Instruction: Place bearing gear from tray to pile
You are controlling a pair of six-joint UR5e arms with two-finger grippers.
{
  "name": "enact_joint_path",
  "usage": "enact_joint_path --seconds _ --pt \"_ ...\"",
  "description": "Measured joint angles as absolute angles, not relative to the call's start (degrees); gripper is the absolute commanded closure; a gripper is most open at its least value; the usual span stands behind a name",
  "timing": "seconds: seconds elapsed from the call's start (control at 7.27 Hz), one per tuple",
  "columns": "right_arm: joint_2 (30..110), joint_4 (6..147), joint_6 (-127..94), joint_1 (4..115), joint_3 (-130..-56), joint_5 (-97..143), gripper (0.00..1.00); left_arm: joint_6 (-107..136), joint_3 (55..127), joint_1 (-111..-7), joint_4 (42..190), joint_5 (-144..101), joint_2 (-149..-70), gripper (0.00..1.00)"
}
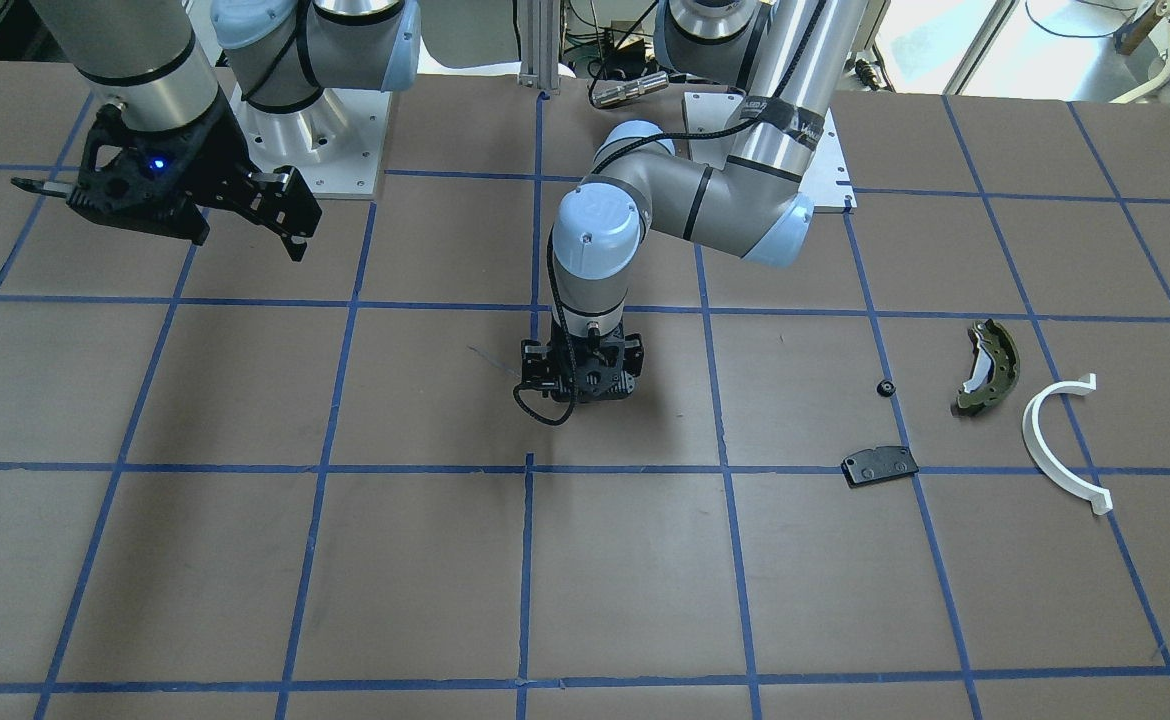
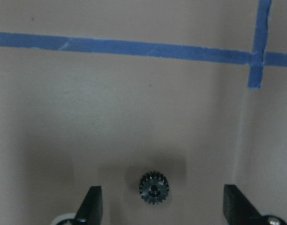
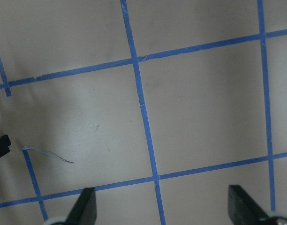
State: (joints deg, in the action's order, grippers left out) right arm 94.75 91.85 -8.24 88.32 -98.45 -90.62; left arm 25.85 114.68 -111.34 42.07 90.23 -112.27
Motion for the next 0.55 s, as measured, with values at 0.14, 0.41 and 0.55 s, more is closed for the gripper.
enact_joint_path --seconds 0.14,0.41,0.55 --pt "94.04 90.02 -8.31 88.37 -96.14 -90.97 0.00 25.87 114.59 -111.40 41.98 90.30 -112.88 0.66" --pt "93.60 89.13 -8.03 88.41 -94.77 -91.21 0.00 25.73 114.30 -111.44 41.37 90.56 -113.57 1.00" --pt "93.66 88.97 -7.71 88.41 -94.73 -91.25 0.00 25.67 114.22 -111.43 41.22 90.64 -113.53 1.00"
